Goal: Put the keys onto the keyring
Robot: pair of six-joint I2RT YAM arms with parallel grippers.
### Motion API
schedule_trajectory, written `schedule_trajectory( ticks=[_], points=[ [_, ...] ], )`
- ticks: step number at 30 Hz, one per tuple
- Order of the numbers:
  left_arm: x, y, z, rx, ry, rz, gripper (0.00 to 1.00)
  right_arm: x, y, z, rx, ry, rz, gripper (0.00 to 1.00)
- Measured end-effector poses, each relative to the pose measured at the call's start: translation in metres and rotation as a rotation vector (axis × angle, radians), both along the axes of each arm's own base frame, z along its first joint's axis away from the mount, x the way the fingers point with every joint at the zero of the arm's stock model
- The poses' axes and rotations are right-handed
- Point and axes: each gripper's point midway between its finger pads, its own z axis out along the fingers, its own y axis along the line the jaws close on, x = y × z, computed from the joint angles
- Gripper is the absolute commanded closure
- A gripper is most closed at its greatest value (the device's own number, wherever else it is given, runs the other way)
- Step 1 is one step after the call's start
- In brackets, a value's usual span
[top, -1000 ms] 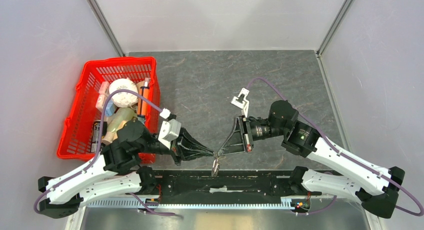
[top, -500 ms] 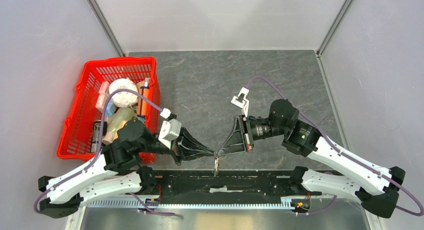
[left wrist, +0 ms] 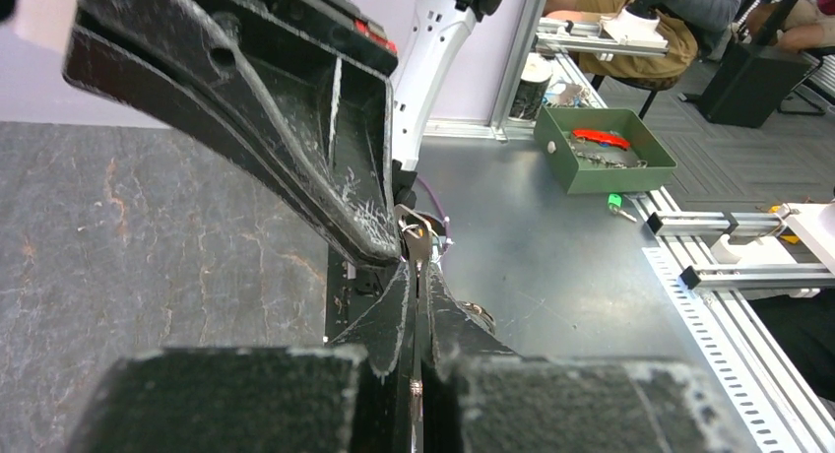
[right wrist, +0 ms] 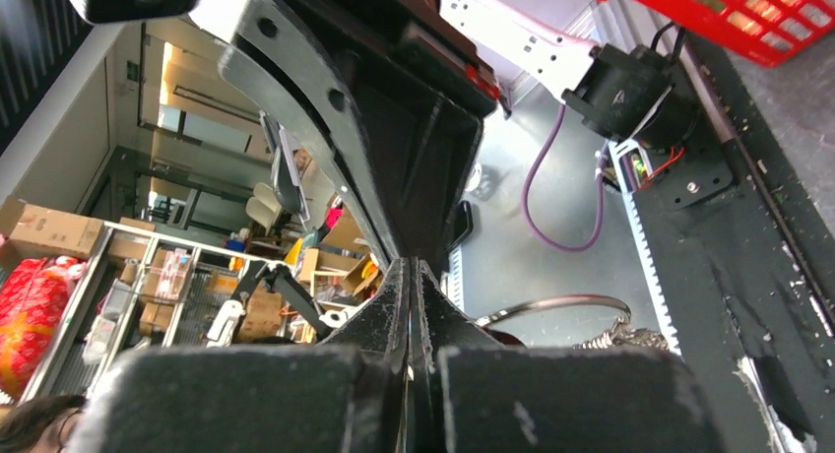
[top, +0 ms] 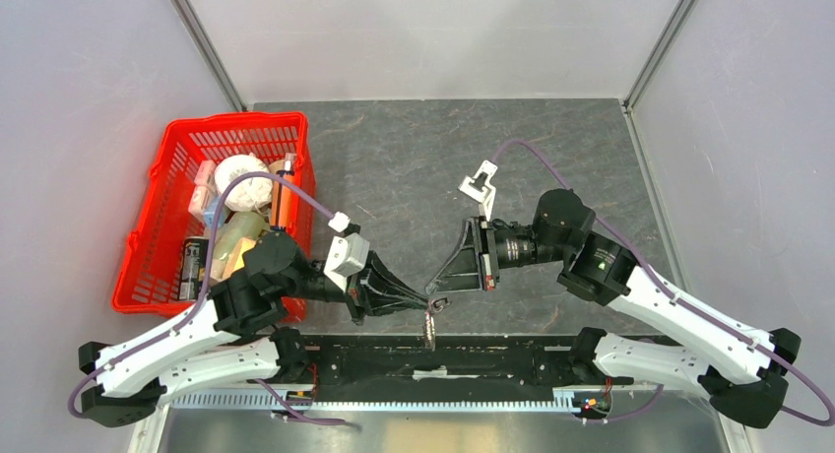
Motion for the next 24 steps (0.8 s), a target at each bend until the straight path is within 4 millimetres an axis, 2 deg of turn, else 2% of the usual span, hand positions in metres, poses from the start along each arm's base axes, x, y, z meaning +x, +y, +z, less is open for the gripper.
schedule_trajectory(
  ticks=[7, 14, 19, 24],
  points=[
    [0.002, -0.005, -0.011, 0.043, 0.021, -0.001, 0.98, 0.005, 0.0, 0.015, 0.032, -0.04, -0.032, 1.0],
    [0.002, -0.004, -0.012, 0.045, 0.022, -0.001, 0.98, 0.007, 0.0, 0.011, 0.013, -0.041, -0.047, 1.0],
    [0.002, -0.004, -0.012, 0.045, 0.021, -0.001, 0.98, 0.005, -0.008, 0.006, -0.017, -0.052, -0.068, 0.67],
    [0.002, -0.004, -0.012, 0.045, 0.022, -0.001, 0.98, -0.002, -0.026, 0.012, -0.002, -0.099, -0.097, 0.6]
  ],
)
